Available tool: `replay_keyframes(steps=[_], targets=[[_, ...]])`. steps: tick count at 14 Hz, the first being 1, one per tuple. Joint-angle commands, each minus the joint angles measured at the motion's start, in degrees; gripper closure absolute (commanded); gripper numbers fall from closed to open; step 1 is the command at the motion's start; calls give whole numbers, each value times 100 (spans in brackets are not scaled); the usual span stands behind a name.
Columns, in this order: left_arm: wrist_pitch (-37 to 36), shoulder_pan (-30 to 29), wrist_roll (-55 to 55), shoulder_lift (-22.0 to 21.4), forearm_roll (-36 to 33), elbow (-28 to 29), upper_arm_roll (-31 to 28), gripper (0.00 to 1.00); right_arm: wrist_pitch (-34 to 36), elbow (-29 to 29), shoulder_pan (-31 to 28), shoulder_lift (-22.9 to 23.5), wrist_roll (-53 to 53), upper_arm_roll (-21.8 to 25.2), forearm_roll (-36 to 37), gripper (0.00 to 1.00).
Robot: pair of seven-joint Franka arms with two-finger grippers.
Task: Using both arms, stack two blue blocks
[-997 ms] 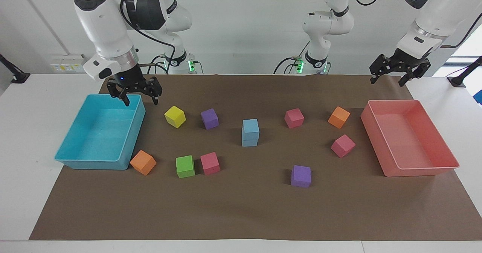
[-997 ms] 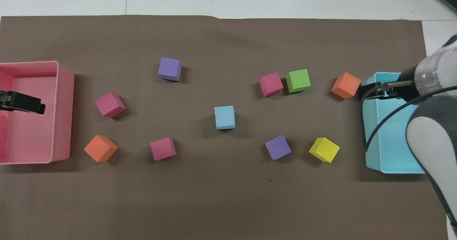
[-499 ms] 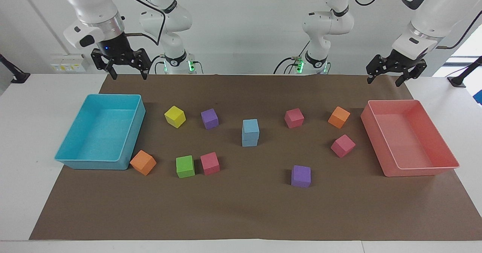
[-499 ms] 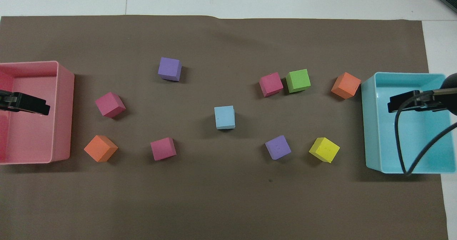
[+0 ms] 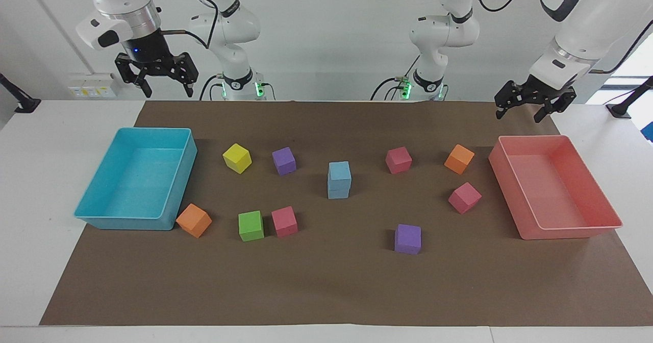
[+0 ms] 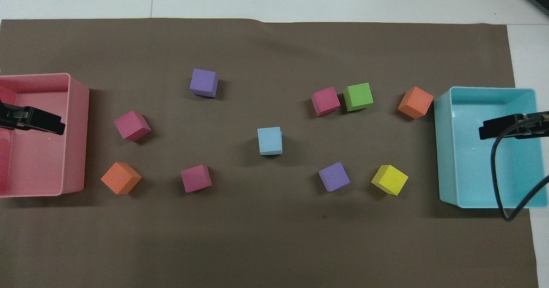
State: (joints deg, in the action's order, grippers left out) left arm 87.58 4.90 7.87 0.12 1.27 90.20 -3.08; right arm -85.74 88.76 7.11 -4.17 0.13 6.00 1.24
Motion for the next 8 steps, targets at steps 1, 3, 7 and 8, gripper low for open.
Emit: replay_keyframes(steps=[1, 3, 7, 8], targets=[[-83, 38, -84, 32, -39, -100, -26, 0, 128, -52, -69, -136, -319, 58, 88, 0], [-109, 38, -84, 23, -48, -100, -35, 0, 137, -26, -69, -154, -320, 76, 52, 0], [-74, 38, -93, 32, -48, -100, -27, 0, 268, -25, -69, -154, -285, 68, 0, 0], [-83, 38, -93, 23, -48, -100, -26, 0, 277, -25, -61, -163, -285, 67, -9, 0]])
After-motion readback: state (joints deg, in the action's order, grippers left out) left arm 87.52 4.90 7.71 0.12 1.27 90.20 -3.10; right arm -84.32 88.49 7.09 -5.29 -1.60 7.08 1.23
